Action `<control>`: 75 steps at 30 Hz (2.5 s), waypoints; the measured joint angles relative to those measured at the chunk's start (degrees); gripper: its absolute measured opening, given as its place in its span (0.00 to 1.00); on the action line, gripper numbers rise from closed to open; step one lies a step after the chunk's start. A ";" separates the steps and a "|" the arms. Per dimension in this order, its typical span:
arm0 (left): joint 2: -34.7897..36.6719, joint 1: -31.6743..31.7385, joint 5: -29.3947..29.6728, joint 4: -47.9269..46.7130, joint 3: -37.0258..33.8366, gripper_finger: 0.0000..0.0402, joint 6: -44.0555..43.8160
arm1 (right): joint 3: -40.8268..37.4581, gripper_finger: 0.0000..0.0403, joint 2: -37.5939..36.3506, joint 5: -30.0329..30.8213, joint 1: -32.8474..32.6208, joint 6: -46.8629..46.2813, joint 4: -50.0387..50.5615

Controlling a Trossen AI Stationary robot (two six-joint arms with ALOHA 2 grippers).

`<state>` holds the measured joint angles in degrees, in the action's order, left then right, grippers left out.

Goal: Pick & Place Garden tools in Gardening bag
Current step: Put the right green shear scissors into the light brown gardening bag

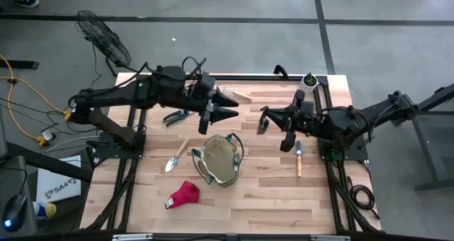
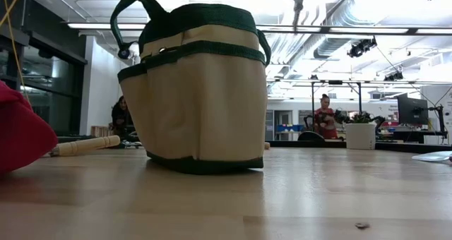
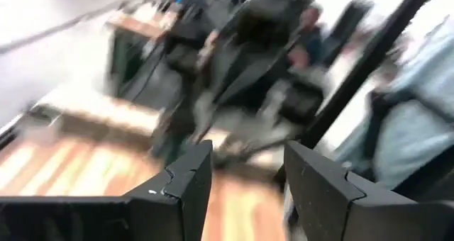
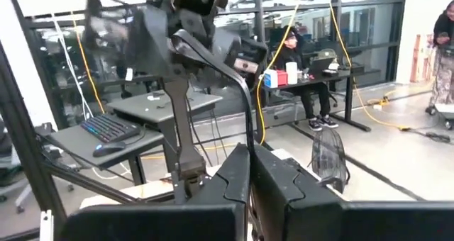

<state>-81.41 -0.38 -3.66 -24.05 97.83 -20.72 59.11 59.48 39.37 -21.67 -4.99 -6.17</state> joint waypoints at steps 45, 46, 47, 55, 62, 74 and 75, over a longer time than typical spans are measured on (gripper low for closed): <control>2.50 0.00 14.33 -46.79 -0.01 0.42 21.78 | 24.55 0.01 42.01 50.69 -22.63 3.50 -33.09; 2.50 0.00 14.33 -47.55 -0.01 0.42 22.20 | 25.43 0.01 43.06 50.66 -22.29 3.30 -33.08; 2.50 0.00 14.33 -48.15 -0.01 0.42 22.61 | 26.23 0.01 43.92 50.69 -22.00 3.24 -33.08; 2.66 0.00 14.29 -53.06 -0.01 0.42 23.51 | 29.59 0.01 48.61 50.55 -21.42 -0.32 -33.12; 3.83 0.00 14.29 -54.07 0.05 0.42 23.52 | 29.57 0.01 49.86 48.37 -21.48 -4.54 -32.52; 6.45 -0.01 14.48 -55.47 0.03 0.42 23.03 | 29.57 0.01 49.36 46.13 -20.46 -0.82 -34.25; 6.56 0.00 14.61 -55.55 0.03 0.42 22.82 | 29.57 0.01 49.13 45.71 -20.23 -0.21 -34.65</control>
<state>-74.85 -0.38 10.96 -79.61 97.86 2.10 88.68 108.62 85.09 -41.90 -5.20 -40.83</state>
